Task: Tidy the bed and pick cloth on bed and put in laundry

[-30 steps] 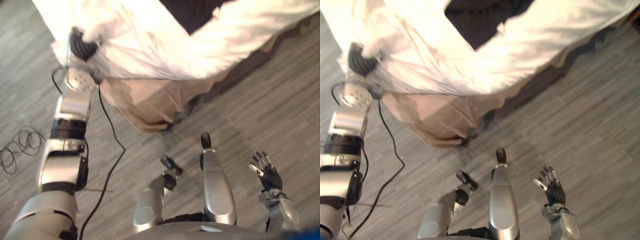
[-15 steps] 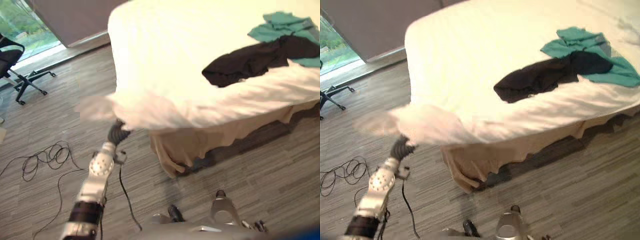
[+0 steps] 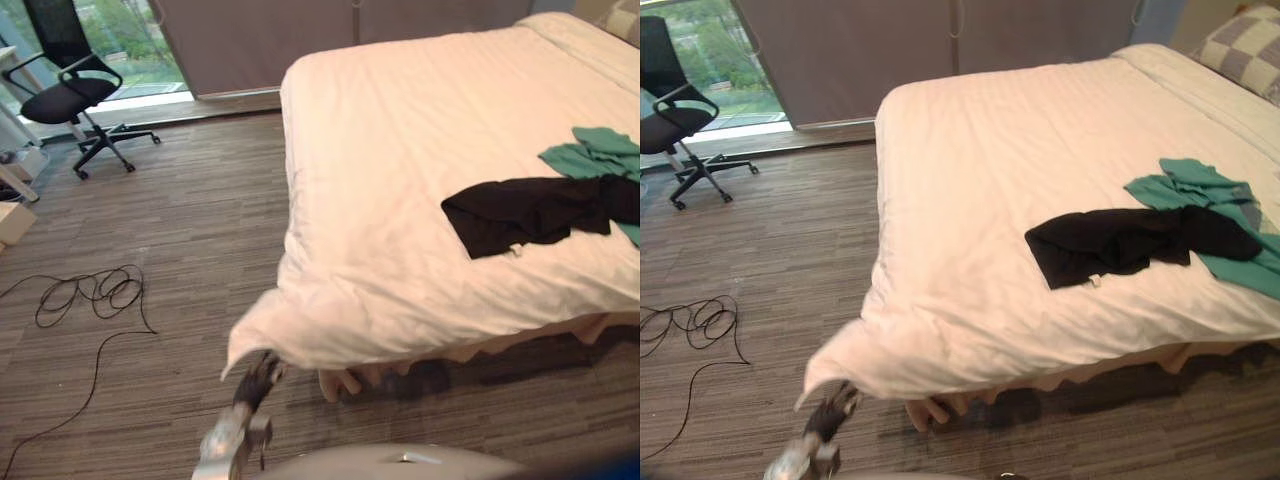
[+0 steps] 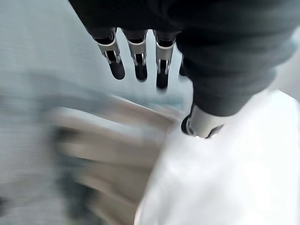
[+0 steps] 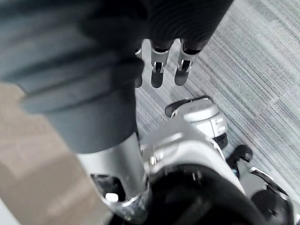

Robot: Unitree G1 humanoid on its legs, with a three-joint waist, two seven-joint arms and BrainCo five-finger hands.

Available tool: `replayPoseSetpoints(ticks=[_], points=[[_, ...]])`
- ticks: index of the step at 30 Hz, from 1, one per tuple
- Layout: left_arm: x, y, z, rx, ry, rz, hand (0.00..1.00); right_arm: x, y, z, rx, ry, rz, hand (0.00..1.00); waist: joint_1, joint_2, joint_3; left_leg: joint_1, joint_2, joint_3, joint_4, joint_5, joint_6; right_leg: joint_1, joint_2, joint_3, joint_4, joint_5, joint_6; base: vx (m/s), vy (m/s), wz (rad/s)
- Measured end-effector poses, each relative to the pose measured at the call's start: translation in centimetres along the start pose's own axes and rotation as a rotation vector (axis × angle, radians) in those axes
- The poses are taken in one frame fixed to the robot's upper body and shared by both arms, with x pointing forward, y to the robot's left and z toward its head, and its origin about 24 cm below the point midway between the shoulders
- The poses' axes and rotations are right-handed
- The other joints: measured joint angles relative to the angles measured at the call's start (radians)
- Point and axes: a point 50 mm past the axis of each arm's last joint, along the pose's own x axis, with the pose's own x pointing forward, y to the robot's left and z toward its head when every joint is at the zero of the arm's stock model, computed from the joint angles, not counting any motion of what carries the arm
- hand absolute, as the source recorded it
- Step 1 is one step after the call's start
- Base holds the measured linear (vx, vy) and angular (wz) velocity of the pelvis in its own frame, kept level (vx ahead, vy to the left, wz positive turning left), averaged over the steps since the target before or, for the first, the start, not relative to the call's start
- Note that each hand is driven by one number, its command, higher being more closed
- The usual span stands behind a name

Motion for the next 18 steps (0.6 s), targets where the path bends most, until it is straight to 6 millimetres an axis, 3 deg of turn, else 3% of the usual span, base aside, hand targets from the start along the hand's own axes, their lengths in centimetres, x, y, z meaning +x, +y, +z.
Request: replayPoseSetpoints(ticks=[3, 9, 14, 18], points=[[-1.4, 2.4, -4.8, -0.116, 0.183, 0.172, 0.0, 0.1, 0.4, -0.7, 0.035, 0.032, 0.017, 0.0, 0.016, -0.005, -0.007, 0.003, -0.004, -0.018, -0.002, 0.0, 0.0, 0.023, -0.002, -0.022, -0.021, 0.014, 0.0, 0.03, 0.022, 0.3], [-4.5, 4.6, -10.2, -0.424, 0.388, 0.44, 0.0, 0.2, 0.4, -1.2, 0.099, 0.089, 0.006, 0.0, 0.025, -0.014, -0.013, 0.007, -0.033, -0.042, -0.043, 0.021, 0.01, 0.051, -0.011, -0.032, -0.064, 0.041, 0.015, -0.05, 0.049, 0.12], [-5.3, 4.9, -11.2, -0.367, 0.455, 0.502, 0.0, 0.2, 0.2, -2.3, 0.273, 0.156, -0.089, 0.0, 0.024, -0.02, -0.009, 0.022, -0.045, -0.045, -0.102, 0.056, 0.015, 0.04, -0.011, -0.028, -0.079, 0.046, 0.012, -0.13, 0.012, 0.01], [-4.8, 4.4, -10.7, -0.124, 0.477, 0.444, 0.0, 0.1, 0.2, -2.7, 0.436, 0.159, -0.169, 0.0, 0.019, -0.018, -0.01, 0.019, -0.034, -0.008, -0.103, 0.051, 0.012, 0.019, 0.0, 0.001, -0.085, 0.052, 0.004, -0.11, -0.018, -0.26]])
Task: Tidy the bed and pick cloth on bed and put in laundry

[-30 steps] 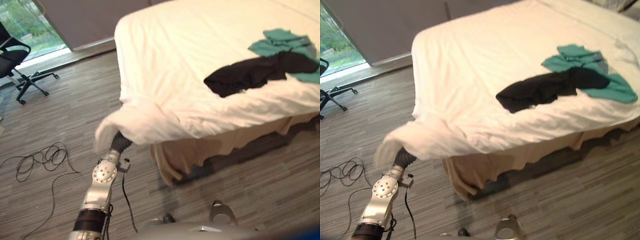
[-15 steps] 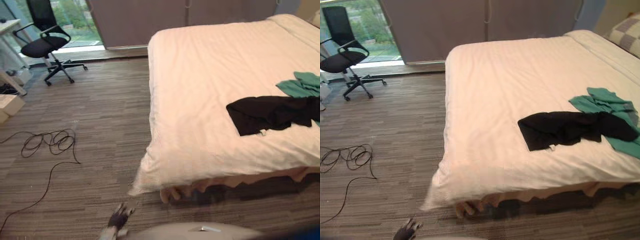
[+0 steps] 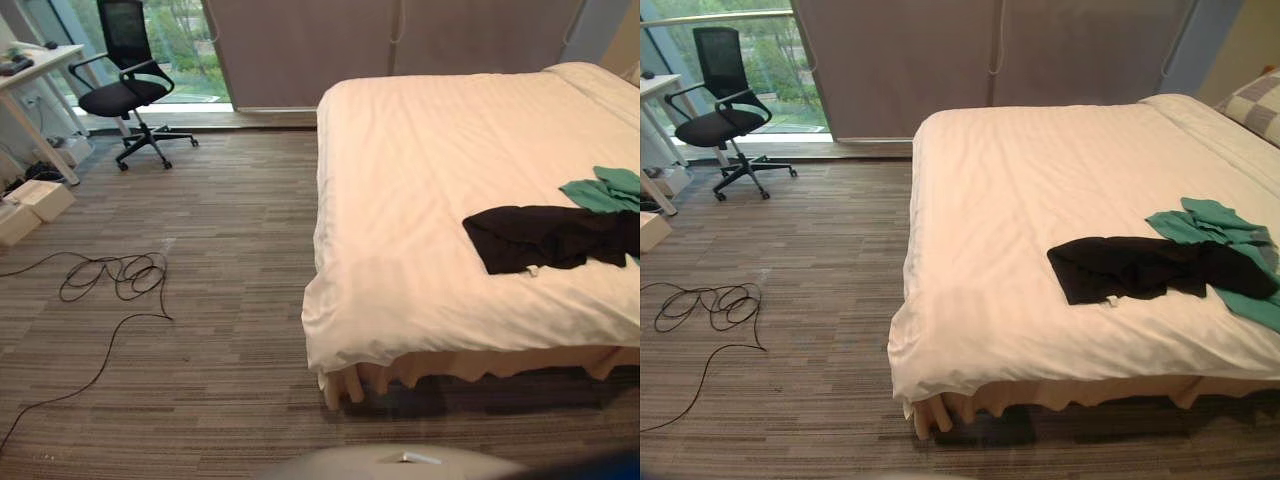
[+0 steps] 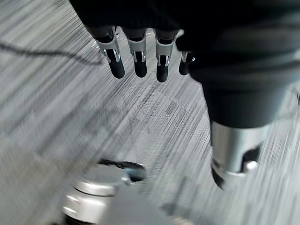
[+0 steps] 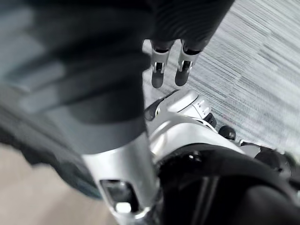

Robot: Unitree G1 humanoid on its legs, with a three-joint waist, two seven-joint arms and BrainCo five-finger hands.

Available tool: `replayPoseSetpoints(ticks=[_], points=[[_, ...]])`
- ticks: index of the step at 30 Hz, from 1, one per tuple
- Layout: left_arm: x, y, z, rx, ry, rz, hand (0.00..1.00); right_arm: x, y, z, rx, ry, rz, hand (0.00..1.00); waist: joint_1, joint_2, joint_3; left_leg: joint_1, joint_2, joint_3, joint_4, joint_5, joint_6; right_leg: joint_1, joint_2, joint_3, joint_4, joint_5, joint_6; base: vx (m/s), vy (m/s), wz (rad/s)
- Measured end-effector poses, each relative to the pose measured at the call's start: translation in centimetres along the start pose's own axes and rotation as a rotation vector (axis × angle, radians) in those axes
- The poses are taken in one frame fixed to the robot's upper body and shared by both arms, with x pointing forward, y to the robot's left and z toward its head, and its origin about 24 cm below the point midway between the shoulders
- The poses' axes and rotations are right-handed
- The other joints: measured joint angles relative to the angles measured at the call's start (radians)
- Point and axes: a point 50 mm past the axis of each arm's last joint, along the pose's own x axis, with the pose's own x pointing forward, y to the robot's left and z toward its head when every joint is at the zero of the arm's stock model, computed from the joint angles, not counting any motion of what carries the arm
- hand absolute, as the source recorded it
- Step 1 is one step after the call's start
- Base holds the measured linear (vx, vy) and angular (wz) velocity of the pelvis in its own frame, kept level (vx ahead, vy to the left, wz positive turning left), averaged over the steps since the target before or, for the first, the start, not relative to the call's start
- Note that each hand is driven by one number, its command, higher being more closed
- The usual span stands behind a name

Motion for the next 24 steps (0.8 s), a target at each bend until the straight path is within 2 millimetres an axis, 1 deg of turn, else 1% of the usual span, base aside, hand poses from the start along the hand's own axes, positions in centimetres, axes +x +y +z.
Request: replayPoseSetpoints(ticks=[2, 3, 4, 5, 6, 7, 8, 9, 10, 11, 12, 13, 14, 15, 16, 17, 18, 19, 20, 21, 22, 23, 24], points=[[0.1, -0.6, 0.9, 0.058, -0.035, -0.02, 0.0, 0.0, -0.1, 0.0, 0.016, -0.011, -0.033, 0.0, -0.003, 0.0, 0.0, 0.0, 0.005, 0.007, 0.0, 0.0, -0.001, -0.004, 0.006, 0.011, -0.002, 0.0, 0.0, -0.06, -0.02, -0.2], [0.1, -1.4, 1.7, 0.094, -0.066, -0.05, 0.0, -0.1, -0.6, 1.2, 0.085, -0.067, -0.105, 0.0, -0.006, 0.002, 0.0, 0.0, 0.006, 0.011, 0.0, -0.001, -0.002, -0.006, 0.008, 0.023, -0.002, 0.0, 0.0, -0.03, 0.0, -0.23], [0.0, -2.4, 2.5, 0.129, -0.093, -0.095, 0.0, -0.4, -0.6, 4.7, 0.15, -0.208, -0.131, 0.0, -0.011, 0.011, -0.002, 0.001, 0.007, 0.028, 0.0, -0.002, -0.003, -0.013, 0.008, 0.033, -0.002, 0.0, 0.0, -0.02, 0.012, -0.28], [0.0, -2.9, 2.9, 0.146, -0.11, -0.115, 0.0, -0.8, -0.3, 7.0, 0.168, -0.297, -0.126, 0.0, -0.014, 0.013, -0.004, 0.001, 0.006, 0.032, 0.0, -0.002, -0.002, -0.017, 0.008, 0.039, -0.002, 0.0, 0.0, -0.01, 0.032, -0.34], [-0.1, -3.6, 3.8, 0.171, -0.146, -0.154, 0.0, -2.1, 0.7, 12.0, 0.17, -0.478, -0.098, 0.0, -0.023, 0.025, 0.002, 0.001, 0.005, 0.041, 0.0, -0.004, -0.002, -0.023, 0.008, 0.051, -0.004, 0.0, 0.0, 0.0, 0.03, -0.23], [-0.1, -4.2, 5.3, 0.194, -0.197, -0.184, 0.0, -4.0, 1.7, 16.8, 0.154, -0.651, -0.072, 0.0, -0.028, 0.031, 0.005, 0.001, 0.004, 0.047, 0.0, -0.006, -0.003, -0.028, 0.008, 0.054, -0.004, 0.002, -0.001, 0.02, 0.023, -0.17], [-0.2, -4.4, 6.0, 0.208, -0.226, -0.194, 0.0, -5.1, 2.2, 19.0, 0.142, -0.733, -0.061, 0.0, -0.028, 0.03, 0.005, 0.001, 0.003, 0.05, 0.001, -0.007, -0.004, -0.029, 0.007, 0.056, -0.004, 0.009, 0.001, 0.05, -0.003, -0.1], [-0.2, -4.5, 7.3, 0.234, -0.27, -0.205, 0.0, -7.6, 3.3, 23.1, 0.114, -0.872, -0.033, 0.0, -0.028, 0.026, 0.003, 0.0, 0.005, 0.054, 0.001, -0.008, -0.006, -0.033, 0.01, 0.062, -0.003, 0.026, -0.002, 0.1, -0.021, -0.1], [-0.2, -4.4, 8.4, 0.248, -0.306, -0.211, 0.0, -10.4, 4.1, 26.8, 0.084, -1.003, 0.009, 0.0, -0.028, 0.022, 0.002, -0.002, 0.006, 0.054, 0.002, -0.002, -0.008, -0.036, 0.016, 0.076, -0.002, 0.029, -0.003, 0.12, -0.016, -0.09], [-0.2, -4.4, 8.8, 0.265, -0.319, -0.214, 0.0, -11.7, 4.3, 28.4, 0.068, -1.062, 0.032, 0.0, -0.028, 0.019, 0.001, -0.004, 0.003, 0.053, 0.006, 0.001, -0.005, -0.035, 0.018, 0.078, -0.001, 0.03, -0.004, 0.15, -0.014, -0.01], [-0.2, -4.2, 9.1, 0.286, -0.333, -0.218, 0.0, -14.5, 5.1, 31.0, 0.025, -1.177, 0.081, 0.0, -0.029, 0.012, -0.004, -0.011, 0.004, 0.051, 0.007, 0.003, -0.005, -0.038, 0.02, 0.077, -0.001, 0.03, -0.005, 0.14, -0.007, 0.06], [-0.2, -4.2, 9.1, 0.3, -0.338, -0.222, 0.0, -15.7, 5.5, 32.0, -0.009, -1.229, 0.098, 0.0, -0.029, 0.009, -0.002, -0.009, 0.006, 0.048, 0.007, 0.003, -0.005, -0.038, 0.022, 0.077, -0.001, 0.03, -0.005, 0.16, -0.022, 0.03], [-0.2, -4.2, 9.0, 0.327, -0.339, -0.229, 0.0, -17.9, 6.8, 33.6, -0.073, -1.323, 0.138, 0.0, -0.03, 0.001, 0.002, -0.003, 0.008, 0.046, 0.007, 0.003, -0.006, -0.036, 0.024, 0.078, -0.001, 0.029, -0.006, 0.15, -0.023, -0.03], [-0.3, -4.3, 8.6, 0.354, -0.334, -0.235, 0.0, -19.9, 8.5, 34.4, -0.164, -1.403, 0.184, 1.0, -0.031, -0.002, 0.003, -0.001, 0.008, 0.041, 0.007, 0.003, -0.006, -0.035, 0.024, 0.079, -0.001, 0.029, -0.007, 0.13, -0.023, -0.04], [-0.3, -4.6, 8.4, 0.37, -0.334, -0.242, 0.0, -20.8, 9.5, 34.5, -0.218, -1.446, 0.216, 1.0, -0.031, -0.007, 0.006, -0.001, 0.008, 0.035, 0.007, 0.003, -0.006, -0.034, 0.024, 0.079, -0.001, 0.029, -0.007, 0.14, -0.013, -0.02], [-0.5, -5.3, 8.0, 0.381, -0.331, -0.262, 0.0, -23.3, 12.8, 34.1, -0.349, -1.56, 0.349, 1.0, -0.033, -0.011, 0.009, 0.0, 0.008, 0.025, 0.007, 0.003, -0.006, -0.034, 0.023, 0.081, 0.0, 0.029, -0.007, 0.1, -0.002, -0.01], [-0.5, -5.5, 7.9, 0.392, -0.333, -0.265, 0.0, -24.1, 14.1, 33.7, -0.4, -1.589, 0.401, 1.0, -0.033, -0.014, 0.01, 0.0, 0.007, 0.024, 0.007, 0.003, -0.006, -0.034, 0.022, 0.082, -0.001, 0.029, -0.007, 0.09, 0.006, -0.01], [-0.6, -5.6, 8.0, 0.403, -0.342, -0.264, 0.0, -25.1, 15.9, 32.8, -0.486, -1.633, 0.487, 1.0, -0.032, -0.019, 0.013, -0.001, 0.007, 0.024, 0.011, 0.003, -0.006, -0.033, 0.021, 0.082, 0.0, 0.029, -0.007, 0.04, 0.009, 0.02], [-0.6, -5.5, 8.2, 0.404, -0.349, -0.255, 0.0, -25.7, 17.1, 32.1, -0.542, -1.653, 0.55, 1.0, -0.03, -0.023, 0.016, -0.002, 0.005, 0.022, 0.016, 0.003, -0.006, -0.031, 0.019, 0.082, 0.0, 0.029, -0.007, 0.05, 0.01, 0.08], [-0.6, -5.4, 8.1, 0.406, -0.352, -0.242, 0.0, -27.1, 20.1, 29.6, -0.674, -1.695, 0.729, 1.0, -0.025, -0.032, 0.023, -0.001, 0.002, 0.014, 0.033, 0.002, -0.005, -0.019, 0.012, 0.081, 0.0, 0.029, -0.007, 0.05, 0.005, 0.13], [-0.6, -5.3, 8.0, 0.41, -0.349, -0.233, 0.0, -27.7, 22.0, 27.8, -0.749, -1.702, 0.84, 1.0, -0.024, -0.036, 0.025, 0.0, 0.001, 0.001, 0.043, 0.002, -0.005, -0.01, 0.009, 0.081, 0.0, 0.029, -0.007, 0.04, 0.005, 0.16], [-0.6, -5.3, 7.9, 0.412, -0.346, -0.229, 0.0, -28.0, 23.1, 26.6, -0.794, -1.697, 0.914, 1.0, -0.024, -0.037, 0.028, 0.001, 0.0, -0.004, 0.049, 0.001, -0.004, -0.003, 0.006, 0.081, 0.0, 0.029, -0.007, 0.02, 0.013, 0.16], [-0.6, -5.2, 7.5, 0.427, -0.34, -0.222, 0.0, -28.5, 25.4, 24.1, -0.876, -1.68, 1.059, 1.0, -0.02, -0.039, 0.029, 0.001, -0.002, -0.005, 0.057, -0.001, -0.003, 0.002, 0.003, 0.081, 0.002, 0.029, -0.007, 0.01, 0.02, 0.12]])
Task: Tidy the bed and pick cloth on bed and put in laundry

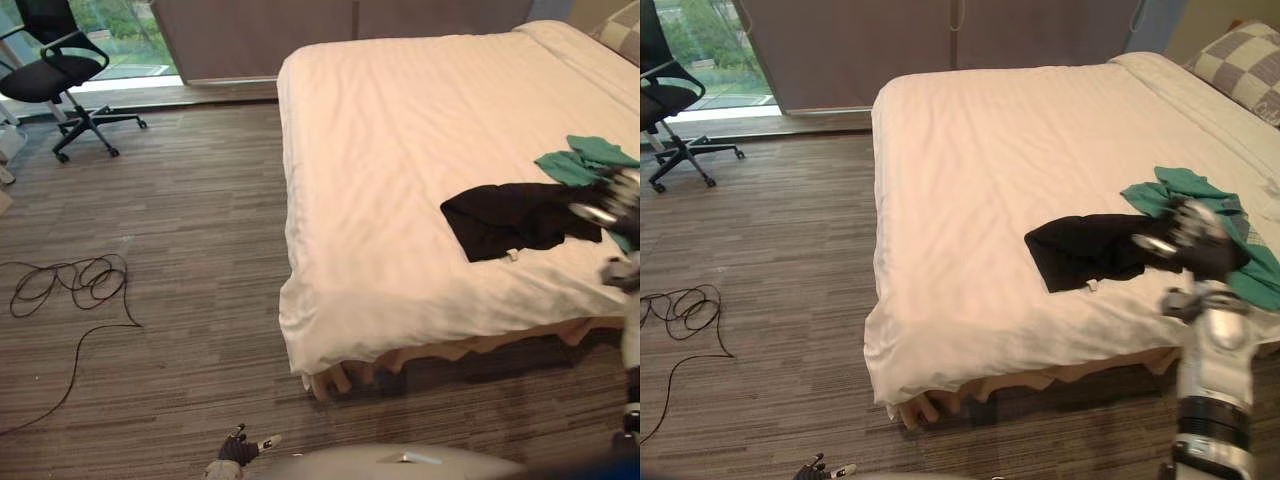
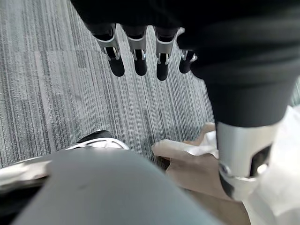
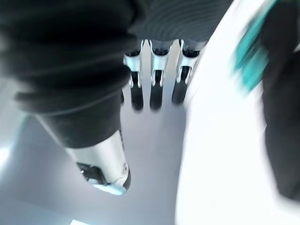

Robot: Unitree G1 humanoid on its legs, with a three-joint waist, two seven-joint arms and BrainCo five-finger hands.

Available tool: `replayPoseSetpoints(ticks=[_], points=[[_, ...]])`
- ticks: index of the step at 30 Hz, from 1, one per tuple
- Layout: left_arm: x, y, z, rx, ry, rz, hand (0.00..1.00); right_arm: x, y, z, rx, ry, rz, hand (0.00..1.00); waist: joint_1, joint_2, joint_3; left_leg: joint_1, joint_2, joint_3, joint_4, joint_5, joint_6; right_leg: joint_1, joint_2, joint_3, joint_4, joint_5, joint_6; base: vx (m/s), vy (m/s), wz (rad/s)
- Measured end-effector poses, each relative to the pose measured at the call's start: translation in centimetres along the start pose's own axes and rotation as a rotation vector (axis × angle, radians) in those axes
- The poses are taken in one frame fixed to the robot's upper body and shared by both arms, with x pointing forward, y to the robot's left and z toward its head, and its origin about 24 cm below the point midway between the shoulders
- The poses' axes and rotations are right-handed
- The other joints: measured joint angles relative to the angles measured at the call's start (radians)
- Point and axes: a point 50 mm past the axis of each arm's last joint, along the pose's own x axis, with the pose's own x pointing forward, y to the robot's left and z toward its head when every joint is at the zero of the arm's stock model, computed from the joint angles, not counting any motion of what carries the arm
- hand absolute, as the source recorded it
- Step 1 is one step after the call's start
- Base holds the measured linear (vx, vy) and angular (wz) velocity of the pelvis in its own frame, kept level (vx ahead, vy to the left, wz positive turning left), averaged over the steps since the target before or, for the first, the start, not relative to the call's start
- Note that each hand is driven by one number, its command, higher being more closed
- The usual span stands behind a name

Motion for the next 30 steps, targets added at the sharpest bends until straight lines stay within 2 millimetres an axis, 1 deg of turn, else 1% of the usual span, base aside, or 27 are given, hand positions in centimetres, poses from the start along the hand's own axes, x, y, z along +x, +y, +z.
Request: replayPoseSetpoints(ticks=[1, 2, 3, 4, 5, 6, 7, 8, 9, 10, 11, 12, 13, 14, 15, 16, 17, 18, 19, 20, 21, 23, 24, 25, 27, 28, 30], points=[[-0.1, -0.1, -0.3, 0.011, 0.008, -0.001, 0.0, 1.1, 2.9, 0.4, 0.033, -0.036, 0.126, 1.0, 0.012, 0.001, 0.004, 0.0, -0.001, -0.002, 0.002, -0.001, 0.002, 0.002, -0.002, 0.0, 0.0, 0.0, 0.0, 0.0, 0.018, 0.08], [-0.2, -0.2, -0.5, 0.008, 0.012, -0.001, 0.0, 1.7, 4.2, 0.6, 0.045, -0.052, 0.183, 1.0, 0.019, 0.002, 0.007, 0.0, -0.001, -0.005, 0.002, -0.003, 0.004, 0.003, -0.002, -0.001, 0.001, 0.0, 0.0, -0.02, 0.019, 0.16], [-0.2, -0.3, -0.4, 0.01, 0.008, -0.004, 0.0, 3.1, 7.3, 1.1, 0.07, -0.081, 0.323, 1.0, 0.027, 0.005, 0.021, 0.0, -0.001, -0.018, 0.004, -0.007, 0.008, 0.013, -0.002, -0.006, 0.0, 0.0, 0.0, -0.03, 0.018, 0.21], [-0.2, -0.3, -0.4, 0.009, 0.007, -0.003, 0.0, 3.6, 8.5, 1.4, 0.083, -0.087, 0.371, 1.0, 0.029, 0.005, 0.025, 0.0, -0.001, -0.025, 0.005, -0.007, 0.008, 0.017, -0.003, -0.007, 0.0, 0.0, 0.0, -0.04, 0.025, 0.29], [-0.2, -0.3, -0.4, 0.009, 0.004, -0.002, 0.0, 4.2, 10.3, 1.6, 0.102, -0.087, 0.438, 1.0, 0.035, 0.005, 0.03, 0.002, 0.0, -0.03, 0.007, -0.007, 0.008, 0.024, -0.005, -0.007, 0.0, 0.0, 0.0, -0.06, 0.017, 0.22], [-0.1, -0.3, 0.0, 0.008, -0.008, -0.001, 0.0, 5.0, 12.9, 2.1, 0.141, -0.082, 0.515, 1.0, 0.054, 0.003, 0.048, 0.02, 0.0, -0.042, 0.011, -0.007, 0.008, 0.047, -0.006, -0.008, 0.0, 0.0, 0.0, -0.07, 0.012, 0.24], [-0.1, -0.3, 0.2, 0.009, -0.013, 0.0, 0.0, 5.4, 14.6, 2.4, 0.172, -0.08, 0.558, 1.0, 0.061, 0.002, 0.05, 0.022, 0.0, -0.052, 0.012, -0.007, 0.008, 0.055, -0.008, -0.01, 0.0, 0.0, 0.001, -0.07, 0.008, 0.21], [-0.1, -0.3, 0.2, 0.009, -0.011, -0.001, 0.0, 5.6, 15.6, 2.6, 0.195, -0.079, 0.585, 1.0, 0.065, 0.003, 0.051, 0.021, 0.0, -0.055, 0.012, -0.007, 0.008, 0.057, -0.008, -0.011, 0.0, -0.001, 0.001, -0.08, 0.008, 0.23], [-0.1, -0.3, 0.2, 0.002, -0.001, -0.005, 0.0, 6.1, 17.8, 3.0, 0.238, -0.068, 0.637, 1.0, 0.074, 0.003, 0.053, 0.017, 0.0, -0.063, 0.011, -0.007, 0.008, 0.058, -0.01, -0.022, -0.001, -0.001, 0.002, -0.11, 0.001, 0.23], [0.0, -0.3, 0.6, 0.003, -0.005, -0.005, 0.0, 6.6, 19.8, 3.6, 0.26, -0.064, 0.688, 1.0, 0.08, 0.003, 0.069, 0.012, -0.001, -0.079, 0.01, -0.007, 0.008, 0.059, -0.01, -0.037, -0.002, -0.003, 0.003, -0.13, 0.002, 0.24], [0.1, -0.2, 0.8, 0.004, -0.005, -0.004, 0.0, 6.9, 20.8, 4.0, 0.268, -0.064, 0.705, 1.0, 0.087, 0.003, 0.082, 0.006, -0.001, -0.086, 0.01, -0.007, 0.008, 0.058, -0.011, -0.041, -0.001, -0.004, 0.005, -0.19, -0.003, 0.33], [0.5, 0.2, 1.7, 0.004, -0.022, 0.003, 0.0, 7.6, 22.4, 4.8, 0.29, -0.07, 0.719, 1.0, 0.096, -0.002, 0.105, -0.032, -0.002, -0.107, 0.014, -0.011, 0.009, 0.033, -0.014, -0.058, 0.007, -0.017, 0.007, -0.2, -0.003, 0.29], [0.6, 0.4, 2.3, 0.003, -0.033, 0.006, 0.0, 8.1, 23.0, 5.2, 0.295, -0.076, 0.72, 1.0, 0.103, -0.008, 0.119, -0.053, -0.003, -0.111, 0.018, -0.008, 0.011, 0.015, -0.016, -0.061, 0.017, -0.025, 0.008, -0.3, -0.022, 0.35], [1.0, 0.6, 3.8, -0.02, -0.064, 0.009, 0.0, 9.2, 24.0, 6.4, 0.305, -0.093, 0.707, 1.0, 0.112, -0.015, 0.159, -0.104, 0.001, -0.122, 0.028, 0.006, 0.012, -0.041, -0.017, -0.066, 0.049, -0.029, 0.003, -0.33, -0.033, 0.4], [1.3, 1.0, 5.3, -0.032, -0.101, 0.011, 0.0, 10.3, 24.7, 7.9, 0.304, -0.122, 0.69, 1.0, 0.121, -0.013, 0.207, -0.16, 0.003, -0.142, 0.036, 0.02, 0.012, -0.096, -0.022, -0.087, 0.082, -0.032, -0.003, -0.33, -0.034, 0.47], [1.4, 1.0, 6.2, -0.047, -0.121, 0.01, 0.0, 10.9, 24.8, 8.7, 0.298, -0.138, 0.681, 1.0, 0.124, -0.015, 0.229, -0.186, 0.005, -0.156, 0.039, 0.032, 0.014, -0.124, -0.023, -0.095, 0.096, -0.033, -0.009, -0.33, -0.031, 0.57], [1.6, 1.0, 8.0, -0.062, -0.168, 0.004, 0.0, 12.2, 24.9, 10.3, 0.276, -0.169, 0.662, 1.0, 0.135, -0.018, 0.276, -0.238, 0.007, -0.17, 0.039, 0.061, 0.011, -0.174, -0.026, -0.113, 0.115, -0.029, -0.014, -0.28, -0.017, 0.52], [1.6, 0.9, 9.5, -0.077, -0.211, -0.008, 0.0, 13.1, 24.9, 11.7, 0.26, -0.196, 0.646, 1.0, 0.149, -0.009, 0.324, -0.278, 0.009, -0.187, 0.036, 0.085, 0.011, -0.21, -0.028, -0.125, 0.122, -0.019, -0.027, -0.27, -0.01, 0.45], [1.6, 0.8, 10.1, -0.089, -0.229, -0.012, 0.0, 13.5, 24.7, 12.3, 0.272, -0.205, 0.637, 1.0, 0.156, -0.003, 0.344, -0.296, 0.01, -0.19, 0.034, 0.097, 0.015, -0.223, -0.027, -0.132, 0.122, -0.011, -0.024, -0.19, 0.001, 0.35], [1.6, 0.7, 11.0, -0.104, -0.251, -0.018, 0.0, 14.0, 24.4, 12.8, 0.304, -0.208, 0.609, 1.0, 0.168, 0.004, 0.366, -0.332, 0.01, -0.203, 0.033, 0.117, 0.024, -0.252, -0.025, -0.143, 0.121, 0.001, -0.028, -0.1, 0.005, 0.35], [1.6, 0.6, 11.7, -0.107, -0.268, -0.022, 0.0, 14.3, 23.9, 12.7, 0.341, -0.2, 0.575, 1.0, 0.179, 0.008, 0.368, -0.368, 0.009, -0.216, 0.033, 0.127, 0.026, -0.28, -0.024, -0.154, 0.12, 0.007, -0.028, -0.06, 0.01, 0.33], [1.6, 0.5, 12.6, -0.123, -0.293, -0.028, 0.0, 14.6, 23.3, 12.7, 0.382, -0.192, 0.539, 1.0, 0.189, 0.009, 0.373, -0.401, 0.006, -0.225, 0.04, 0.135, 0.028, -0.304, -0.025, -0.163, 0.122, 0.01, -0.029, 0.0, 0.019, 0.27], [1.6, 0.3, 13.9, -0.141, -0.323, -0.039, 0.0, 15.1, 22.9, 13.4, 0.411, -0.203, 0.502, 1.0, 0.191, 0.019, 0.38, -0.447, 0.003, -0.239, 0.067, 0.136, 0.029, -0.337, -0.032, -0.169, 0.138, 0.01, -0.029, -0.02, 0.017, 0.27], [1.5, 0.1, 14.6, -0.142, -0.338, -0.044, 0.0, 15.3, 22.6, 13.7, 0.416, -0.211, 0.485, 1.0, 0.193, 0.024, 0.383, -0.463, 0.003, -0.241, 0.074, 0.136, 0.029, -0.351, -0.033, -0.169, 0.145, 0.01, -0.03, -0.02, 0.02, 0.22], [1.2, -0.8, 16.7, -0.122, -0.391, -0.07, 0.0, 16.0, 21.5, 15.0, 0.439, -0.251, 0.413, 1.0, 0.21, 0.051, 0.398, -0.517, 0.001, -0.243, 0.099, 0.136, 0.029, -0.406, -0.041, -0.168, 0.175, 0.006, -0.034, -0.06, 0.024, 0.06], [1.0, -1.4, 17.8, -0.12, -0.412, -0.087, 0.0, 16.2, 20.9, 15.4, 0.469, -0.265, 0.372, 1.0, 0.216, 0.069, 0.407, -0.543, -0.001, -0.245, 0.108, 0.136, 0.03, -0.439, -0.052, -0.168, 0.205, -0.003, -0.039, -0.08, 0.021, 0.05], [0.7, -2.2, 19.2, -0.127, -0.443, -0.11, 0.0, 16.4, 20.3, 15.7, 0.497, -0.271, 0.313, 1.0, 0.219, 0.09, 0.418, -0.587, -0.006, -0.246, 0.123, 0.139, 0.033, -0.5, -0.07, -0.166, 0.262, -0.023, -0.041, -0.09, 0.012, 0.1]])
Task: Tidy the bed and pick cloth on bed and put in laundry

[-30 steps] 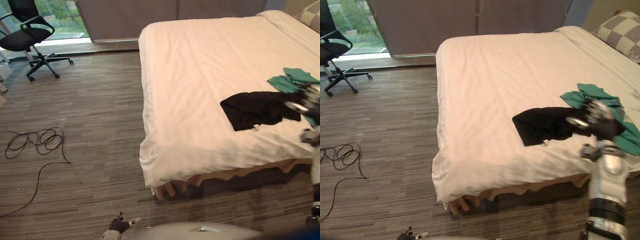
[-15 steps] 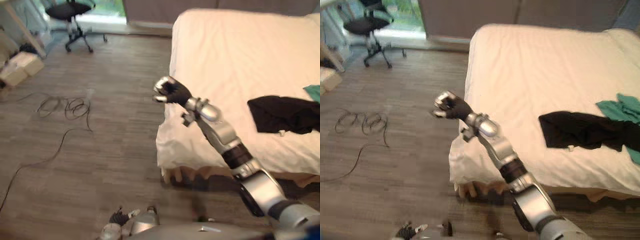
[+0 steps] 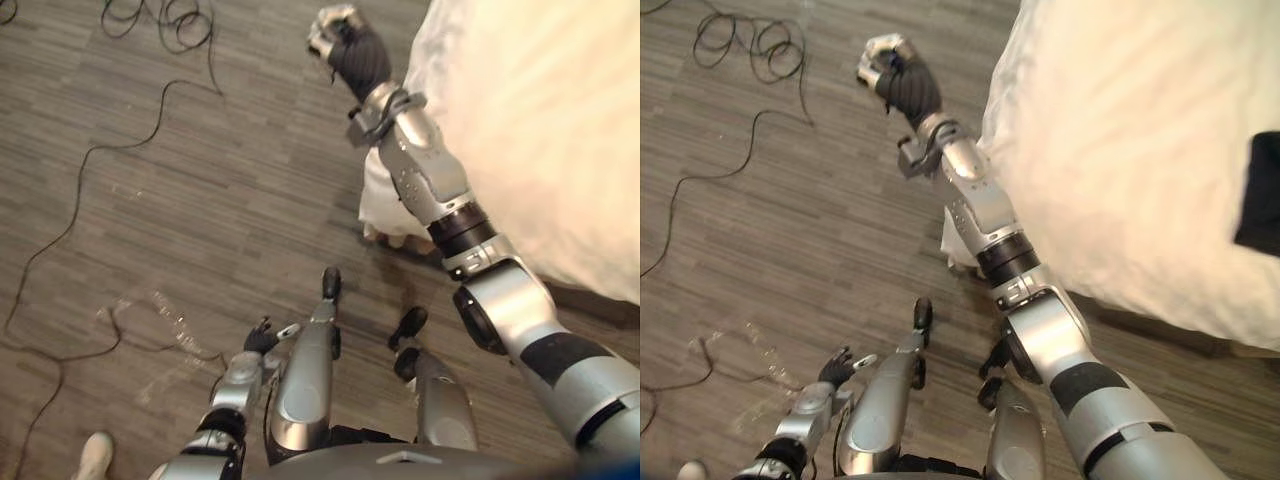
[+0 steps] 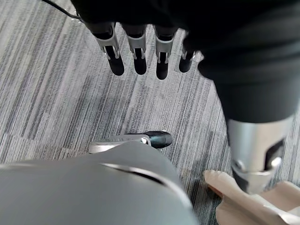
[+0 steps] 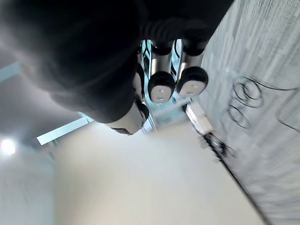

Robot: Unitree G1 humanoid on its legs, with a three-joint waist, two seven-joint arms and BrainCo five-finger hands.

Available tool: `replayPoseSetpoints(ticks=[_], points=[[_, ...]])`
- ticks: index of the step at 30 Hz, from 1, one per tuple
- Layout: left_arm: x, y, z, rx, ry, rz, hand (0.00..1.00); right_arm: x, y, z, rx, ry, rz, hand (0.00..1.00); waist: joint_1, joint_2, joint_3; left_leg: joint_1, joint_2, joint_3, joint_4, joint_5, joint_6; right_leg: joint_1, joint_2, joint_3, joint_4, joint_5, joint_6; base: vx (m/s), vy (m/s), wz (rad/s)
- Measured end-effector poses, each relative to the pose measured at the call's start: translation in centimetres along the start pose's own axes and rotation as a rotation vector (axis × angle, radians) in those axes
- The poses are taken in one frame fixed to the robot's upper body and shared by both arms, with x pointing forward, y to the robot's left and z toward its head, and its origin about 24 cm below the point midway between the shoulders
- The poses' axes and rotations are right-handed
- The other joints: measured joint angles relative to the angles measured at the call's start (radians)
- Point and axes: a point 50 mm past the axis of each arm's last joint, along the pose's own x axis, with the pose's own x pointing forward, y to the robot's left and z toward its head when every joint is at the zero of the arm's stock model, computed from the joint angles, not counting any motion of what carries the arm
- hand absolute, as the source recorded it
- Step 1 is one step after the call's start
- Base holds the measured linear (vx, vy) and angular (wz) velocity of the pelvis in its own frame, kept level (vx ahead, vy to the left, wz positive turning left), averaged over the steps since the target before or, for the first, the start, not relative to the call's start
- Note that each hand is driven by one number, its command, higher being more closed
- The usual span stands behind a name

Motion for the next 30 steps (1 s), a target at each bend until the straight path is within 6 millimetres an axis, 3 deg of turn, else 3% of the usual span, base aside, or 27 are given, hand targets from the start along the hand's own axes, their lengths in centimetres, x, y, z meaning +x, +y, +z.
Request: replayPoseSetpoints(ticks=[6, 12, 17, 18, 23, 26, 30], points=[[0.6, -3.2, 3.7, -0.113, -0.058, -0.049, 0.0, -0.6, -2.7, 0.4, 0.067, -0.02, -0.181, 1.0, 0.002, 0.043, 0.021, -0.12, -0.024, 0.007, 0.01, 0.029, 0.001, -0.2, -0.069, 0.028, 0.195, -0.073, -0.016, -0.09, -0.022, 0.11], [0.6, -5.6, 7.8, -0.306, -0.124, -0.097, 0.0, -2.6, -5.0, -1.8, 0.086, 0.058, -0.301, 1.0, -0.024, 0.068, 0.03, -0.223, -0.021, 0.041, -0.007, 0.063, -0.01, -0.37, -0.093, 0.057, 0.291, -0.096, -0.043, -0.06, -0.052, -0.03], [0.3, -7.8, 11.5, -0.414, -0.169, -0.154, 0.0, -2.1, -4.7, -0.7, 0.067, 0.031, -0.273, 1.0, -0.04, 0.069, 0.03, -0.304, 0.0, 0.079, -0.002, 0.076, -0.025, -0.467, -0.096, 0.057, 0.337, -0.108, -0.064, -0.04, -0.073, 0.08], [0.2, -8.2, 12.2, -0.43, -0.174, -0.166, 0.0, -1.6, -4.4, -0.1, 0.063, 0.018, -0.262, 1.0, -0.046, 0.069, 0.03, -0.323, 0.021, 0.133, 0.0, 0.077, -0.025, -0.49, -0.099, 0.054, 0.347, -0.111, -0.068, -0.05, -0.069, 0.18], [0.2, -9.2, 12.7, -0.489, -0.14, -0.193, 0.0, -0.1, -4.3, 0.9, 0.09, 0.02, -0.264, 1.0, -0.061, 0.071, 0.031, -0.388, 0.033, 0.17, 0.017, 0.096, -0.005, -0.55, -0.104, 0.054, 0.359, -0.109, -0.07, -0.04, 0.0, 0.11], [0.1, -9.2, 12.6, -0.506, -0.136, -0.192, 0.0, -0.2, -4.9, 0.2, 0.113, 0.069, -0.263, 1.0, -0.065, 0.071, 0.033, -0.402, 0.038, 0.174, 0.038, 0.088, 0.001, -0.553, -0.101, 0.054, 0.35, -0.105, -0.068, -0.02, 0.017, 0.0], [0.2, -9.2, 12.7, -0.532, -0.126, -0.18, 0.0, -1.1, -5.0, -1.9, 0.185, 0.145, -0.189, 1.0, -0.097, 0.061, 0.039, -0.409, 0.048, 0.214, 0.068, 0.07, 0.026, -0.554, -0.091, 0.083, 0.325, -0.082, -0.056, -0.01, 0.049, -0.13]])
